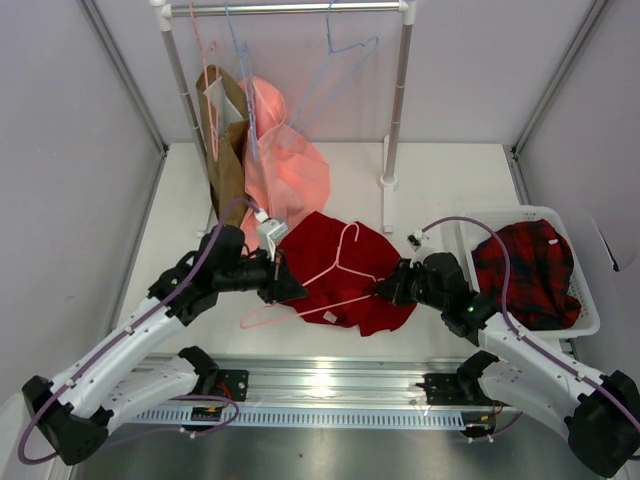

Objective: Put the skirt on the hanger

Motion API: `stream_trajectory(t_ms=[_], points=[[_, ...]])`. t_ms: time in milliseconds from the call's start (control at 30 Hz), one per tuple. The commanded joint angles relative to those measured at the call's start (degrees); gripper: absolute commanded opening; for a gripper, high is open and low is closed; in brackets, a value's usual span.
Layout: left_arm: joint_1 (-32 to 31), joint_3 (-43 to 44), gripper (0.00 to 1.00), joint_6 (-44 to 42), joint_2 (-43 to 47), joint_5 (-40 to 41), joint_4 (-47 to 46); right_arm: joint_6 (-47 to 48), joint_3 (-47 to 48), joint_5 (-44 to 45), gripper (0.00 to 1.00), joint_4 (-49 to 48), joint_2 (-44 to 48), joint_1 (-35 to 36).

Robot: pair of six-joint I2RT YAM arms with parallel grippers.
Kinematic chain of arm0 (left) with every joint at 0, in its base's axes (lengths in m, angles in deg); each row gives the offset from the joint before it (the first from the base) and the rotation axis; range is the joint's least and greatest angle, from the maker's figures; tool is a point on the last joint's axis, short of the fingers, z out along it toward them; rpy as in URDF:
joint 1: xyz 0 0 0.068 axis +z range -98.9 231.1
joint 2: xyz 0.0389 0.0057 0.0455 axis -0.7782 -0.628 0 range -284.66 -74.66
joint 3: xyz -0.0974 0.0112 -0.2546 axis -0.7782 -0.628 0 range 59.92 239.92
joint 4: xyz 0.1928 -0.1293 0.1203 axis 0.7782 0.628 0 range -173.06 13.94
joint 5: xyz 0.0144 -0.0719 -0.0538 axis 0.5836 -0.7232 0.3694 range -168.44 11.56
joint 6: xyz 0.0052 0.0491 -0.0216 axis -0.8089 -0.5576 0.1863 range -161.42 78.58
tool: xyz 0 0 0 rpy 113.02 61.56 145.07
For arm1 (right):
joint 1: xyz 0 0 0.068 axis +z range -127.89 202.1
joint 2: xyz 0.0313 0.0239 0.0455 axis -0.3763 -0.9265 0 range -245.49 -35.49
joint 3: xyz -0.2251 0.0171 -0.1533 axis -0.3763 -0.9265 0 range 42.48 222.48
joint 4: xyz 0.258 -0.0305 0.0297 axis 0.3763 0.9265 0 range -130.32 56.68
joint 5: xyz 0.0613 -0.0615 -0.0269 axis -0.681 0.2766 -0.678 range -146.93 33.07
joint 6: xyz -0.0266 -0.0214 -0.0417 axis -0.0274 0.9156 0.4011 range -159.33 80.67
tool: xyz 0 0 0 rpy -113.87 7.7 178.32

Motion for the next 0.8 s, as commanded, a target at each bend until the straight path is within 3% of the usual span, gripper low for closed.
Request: stream_trajectory(t_ms=[0,533,667,767], points=[[-1.39,-2.16,0.00,3.68,-1.73,2.23,-7.76,1.56,2.65,0.72,0.09,1.70,1.59,-0.11],[-6.14,-7.53,0.00,6.50,-13.25,6.01,-21.74,3.23,3.09,3.18,0.11,6.80,1.59,-0.11],[-6.14,-9.11,0.00,5.71,-14.83,5.13,-22.89,4.02,5.11,6.34,0.39,11.88,2.20,0.33],[-6.14,-9.55,0.00,4.39,-16.15,3.64,-23.15,4.81,7.22,9.77,0.53,16.28,3.08,0.86]])
